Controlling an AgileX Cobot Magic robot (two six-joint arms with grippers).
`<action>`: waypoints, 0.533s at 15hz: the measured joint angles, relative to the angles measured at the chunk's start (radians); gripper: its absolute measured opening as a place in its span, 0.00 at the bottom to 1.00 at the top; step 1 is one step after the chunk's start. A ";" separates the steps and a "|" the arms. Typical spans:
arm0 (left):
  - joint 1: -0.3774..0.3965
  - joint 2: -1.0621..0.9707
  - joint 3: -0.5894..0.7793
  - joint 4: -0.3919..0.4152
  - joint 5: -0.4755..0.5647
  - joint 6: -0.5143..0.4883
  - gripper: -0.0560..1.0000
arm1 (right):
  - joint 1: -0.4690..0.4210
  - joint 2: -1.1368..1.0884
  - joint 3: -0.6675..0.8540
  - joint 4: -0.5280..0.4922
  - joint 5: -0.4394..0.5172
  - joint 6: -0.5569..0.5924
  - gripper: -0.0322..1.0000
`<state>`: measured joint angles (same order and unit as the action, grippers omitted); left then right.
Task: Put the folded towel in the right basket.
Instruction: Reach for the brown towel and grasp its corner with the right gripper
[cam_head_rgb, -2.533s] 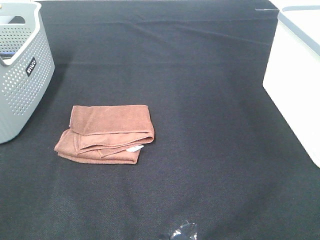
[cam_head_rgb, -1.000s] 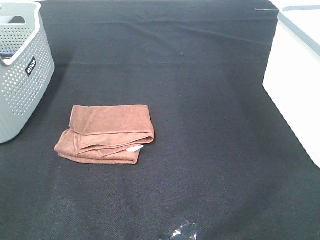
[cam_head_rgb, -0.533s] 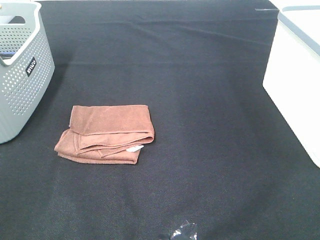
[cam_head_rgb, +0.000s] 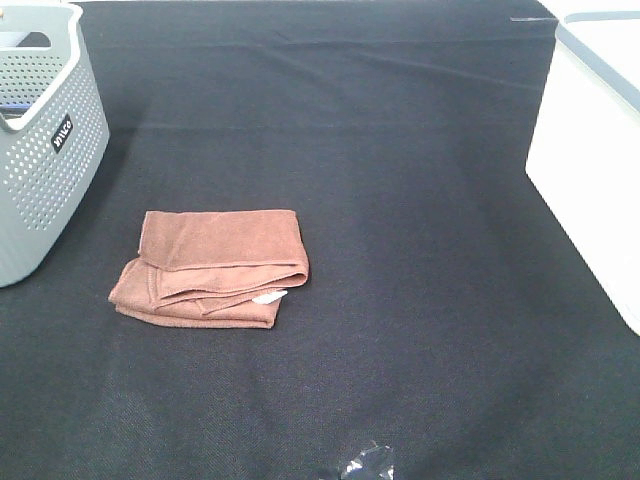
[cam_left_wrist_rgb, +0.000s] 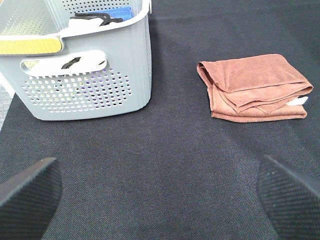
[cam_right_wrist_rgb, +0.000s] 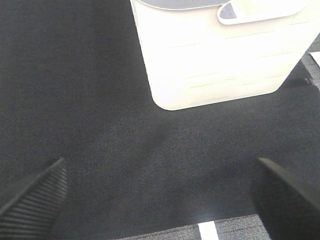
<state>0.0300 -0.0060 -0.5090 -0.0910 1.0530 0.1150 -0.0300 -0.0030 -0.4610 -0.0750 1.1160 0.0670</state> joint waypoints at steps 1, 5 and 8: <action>0.000 0.000 0.000 0.000 0.000 0.000 0.99 | 0.000 0.000 0.000 0.000 0.000 0.000 0.96; 0.000 0.000 0.000 0.000 0.000 0.000 0.99 | 0.000 0.000 0.000 0.000 0.000 -0.001 0.96; 0.000 0.000 0.000 0.000 0.000 0.000 0.99 | 0.000 0.000 0.000 0.000 0.000 -0.003 0.96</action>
<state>0.0300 -0.0060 -0.5090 -0.0910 1.0530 0.1150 -0.0300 -0.0030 -0.4610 -0.0750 1.1160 0.0640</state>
